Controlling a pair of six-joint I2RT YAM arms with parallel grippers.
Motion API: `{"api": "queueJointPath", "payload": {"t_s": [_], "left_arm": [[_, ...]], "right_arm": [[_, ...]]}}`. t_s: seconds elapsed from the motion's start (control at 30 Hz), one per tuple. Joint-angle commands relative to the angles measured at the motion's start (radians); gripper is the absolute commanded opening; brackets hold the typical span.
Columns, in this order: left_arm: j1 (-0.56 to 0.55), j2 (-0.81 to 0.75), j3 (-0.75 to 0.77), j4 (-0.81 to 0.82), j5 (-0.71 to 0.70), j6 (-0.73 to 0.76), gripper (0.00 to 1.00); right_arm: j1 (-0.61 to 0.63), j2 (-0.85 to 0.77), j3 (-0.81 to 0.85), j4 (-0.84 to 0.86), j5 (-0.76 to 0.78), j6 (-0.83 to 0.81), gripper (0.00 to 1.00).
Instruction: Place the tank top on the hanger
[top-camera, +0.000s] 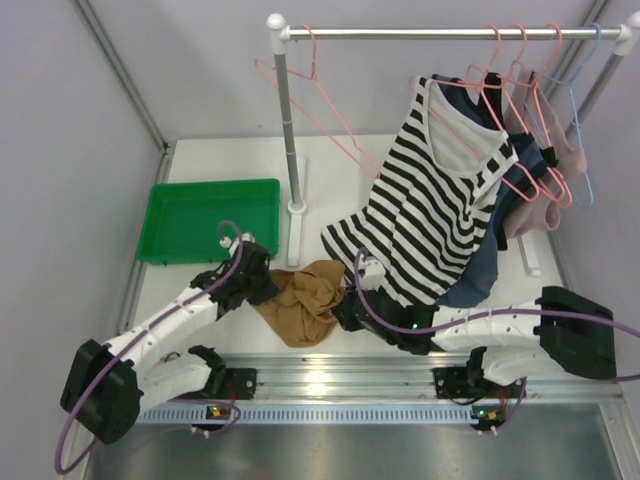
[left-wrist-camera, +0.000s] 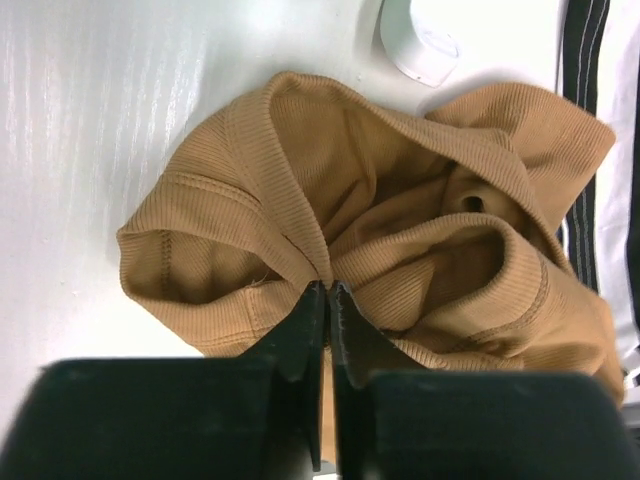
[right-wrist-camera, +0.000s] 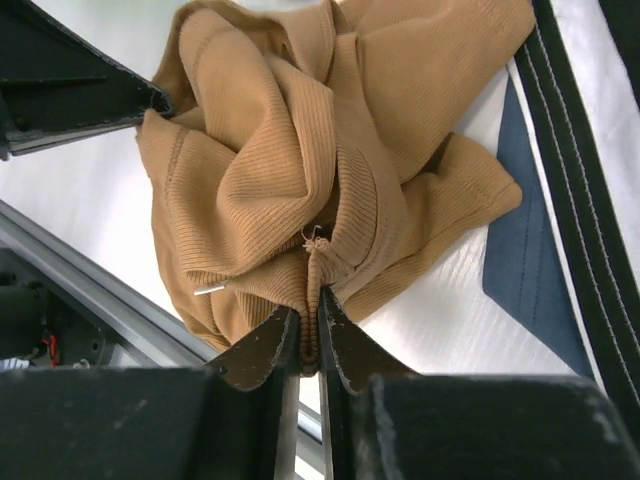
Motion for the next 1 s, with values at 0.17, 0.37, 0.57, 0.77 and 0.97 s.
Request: {"api": "queueJointPath", "payload": {"t_s": [0.17,0.37,0.57,0.77,0.97], "left_arm": [[0.006,-0.022,0.233,-0.167,0.008,0.215,0.00],[0.006,-0.011,0.589,-0.438,-0.113,0.379,0.00],[0.006,0.090,0.972,-0.570,-0.138,0.511,0.00],[0.006,0.211,1.357,-0.635,-0.095,0.572,0.00],[0.006,0.308,1.678,-0.678,-0.010,0.565,0.00]], "right_arm": [[0.013,-0.167,0.175,-0.266,0.125,-0.158,0.00],[0.013,-0.299,0.368,-0.522,0.212,-0.347,0.00],[0.013,-0.299,0.661,-0.654,0.208,-0.557,0.00],[0.013,-0.206,0.985,-0.751,0.218,-0.752,0.00],[0.013,-0.162,1.226,-0.806,0.200,-0.836,0.00]]}}
